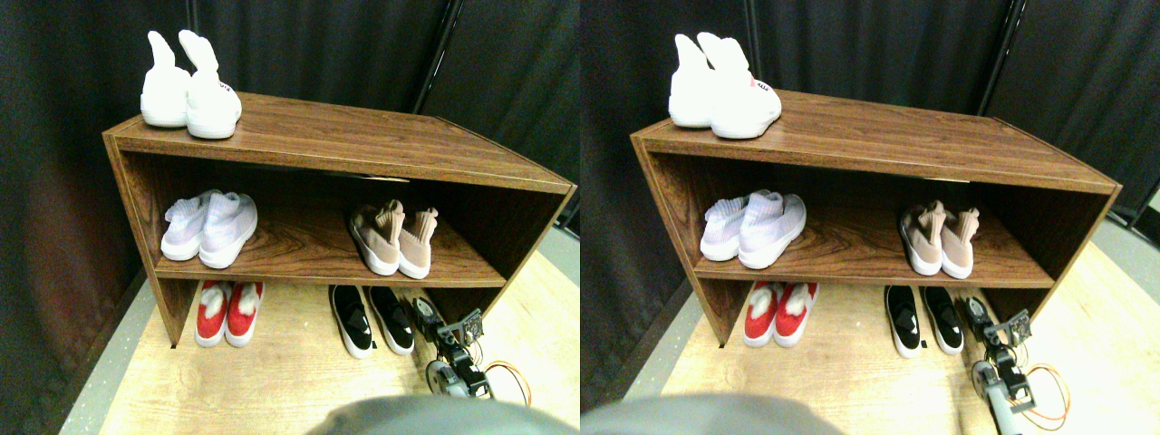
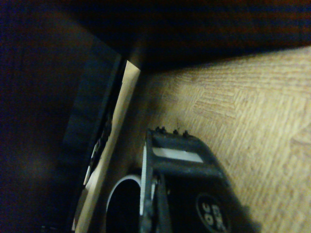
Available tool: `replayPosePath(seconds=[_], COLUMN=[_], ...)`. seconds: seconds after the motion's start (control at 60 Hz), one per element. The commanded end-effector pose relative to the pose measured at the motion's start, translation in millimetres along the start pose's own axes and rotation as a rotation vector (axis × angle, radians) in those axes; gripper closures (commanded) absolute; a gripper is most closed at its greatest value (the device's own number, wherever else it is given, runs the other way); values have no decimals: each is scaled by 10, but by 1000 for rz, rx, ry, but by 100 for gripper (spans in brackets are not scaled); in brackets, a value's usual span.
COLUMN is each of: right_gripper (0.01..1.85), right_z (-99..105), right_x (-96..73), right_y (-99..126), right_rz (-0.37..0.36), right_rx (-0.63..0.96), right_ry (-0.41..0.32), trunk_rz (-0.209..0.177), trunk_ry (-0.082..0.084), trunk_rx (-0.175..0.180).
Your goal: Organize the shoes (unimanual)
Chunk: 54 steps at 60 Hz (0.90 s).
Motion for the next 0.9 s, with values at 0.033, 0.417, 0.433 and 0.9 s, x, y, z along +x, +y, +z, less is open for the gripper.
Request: replayPosePath(seconds=[0.033,0.417,0.433,0.9], right_gripper=[180,180,180,180], right_z=[-102,-471,-482,-489], right_x=[-45,-104,-103,-101], right_y=[-31,36,45,77], right_rz=[-13,-5,-2,-5], right_rx=[24,30,22,6], right_ry=[54,161,168,202], trunk_rz=[11,53,54,54], trunk_ry=[11,7,7,2], trunk_rx=[-29,-67,-68,-69])
